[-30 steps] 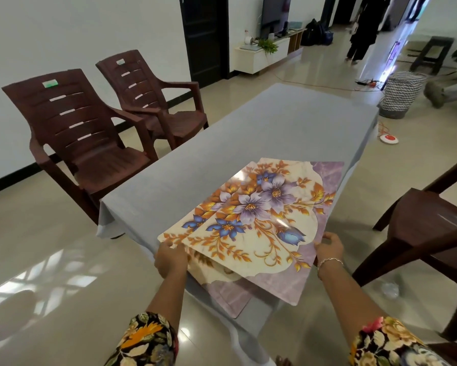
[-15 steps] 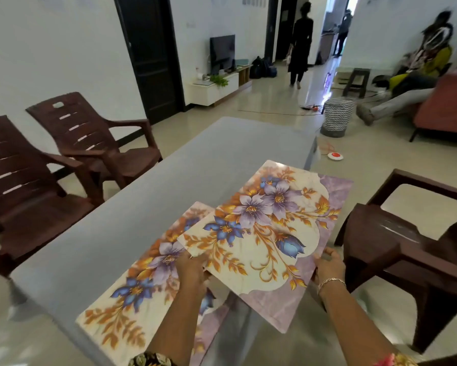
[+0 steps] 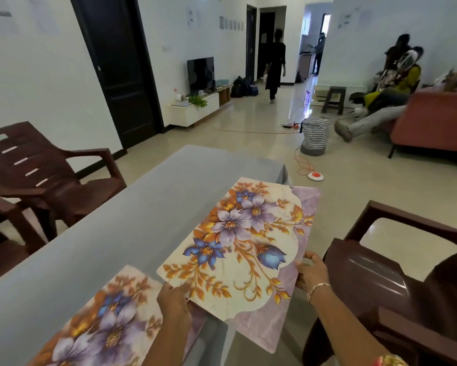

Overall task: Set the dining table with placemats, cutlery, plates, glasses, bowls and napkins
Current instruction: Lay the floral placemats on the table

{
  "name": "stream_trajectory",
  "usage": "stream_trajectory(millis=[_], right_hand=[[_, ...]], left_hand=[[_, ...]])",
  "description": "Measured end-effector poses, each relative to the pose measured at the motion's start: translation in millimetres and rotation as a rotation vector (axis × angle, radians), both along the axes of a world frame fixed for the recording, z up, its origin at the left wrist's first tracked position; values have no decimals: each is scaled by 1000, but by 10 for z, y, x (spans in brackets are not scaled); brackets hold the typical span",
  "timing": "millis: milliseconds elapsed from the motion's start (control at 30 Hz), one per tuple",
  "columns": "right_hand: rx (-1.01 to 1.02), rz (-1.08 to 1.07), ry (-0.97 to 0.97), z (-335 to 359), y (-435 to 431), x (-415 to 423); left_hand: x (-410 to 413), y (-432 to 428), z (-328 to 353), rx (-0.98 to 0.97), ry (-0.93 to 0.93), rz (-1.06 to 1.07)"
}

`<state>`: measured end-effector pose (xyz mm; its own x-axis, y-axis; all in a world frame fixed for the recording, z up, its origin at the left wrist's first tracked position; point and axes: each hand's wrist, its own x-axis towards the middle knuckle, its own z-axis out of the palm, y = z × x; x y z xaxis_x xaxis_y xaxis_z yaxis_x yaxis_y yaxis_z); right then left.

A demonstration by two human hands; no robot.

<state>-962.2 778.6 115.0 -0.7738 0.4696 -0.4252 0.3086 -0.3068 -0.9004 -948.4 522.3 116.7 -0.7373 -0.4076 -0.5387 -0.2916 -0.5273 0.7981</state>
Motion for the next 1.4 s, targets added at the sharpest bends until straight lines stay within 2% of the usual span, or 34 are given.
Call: stream_trajectory(millis=[500,800,1000,1033,1100,1167,1233,1333,1367,1400], right_hand=[[24,174,-106,-251,170,-2433],[30,297,-182,-467,239,-3283],[140,533,-255,-494,413,-3714],[181,591,-274,-495,478,-3771],[320,693,-286,-510,624,-3882],[646,787,-191,-501,763,-4036],[1072,912,-6,-461,863,-4254],[1452,1069,317,-375,874,-4617],[1502,1122,401,-388,854,-4745],[1490,1218,391,-413,831,-4846]], left_hand=[[-2080,170,-135,12,-47,129],[-2767,227,-339,-14,-92,210],[-3102,323,-401,-29,-121,273],[-3143,341,-431,-87,-161,307],[-3212,410,-468,-449,-367,324],[-3272,539,-448,-855,-495,302],[-3331,746,-449,-1115,-467,188],[-3365,1203,-581,-1251,-434,-112],[-3359,1343,-626,-1263,-431,-175],[-3354,1462,-634,-1267,-463,-257]])
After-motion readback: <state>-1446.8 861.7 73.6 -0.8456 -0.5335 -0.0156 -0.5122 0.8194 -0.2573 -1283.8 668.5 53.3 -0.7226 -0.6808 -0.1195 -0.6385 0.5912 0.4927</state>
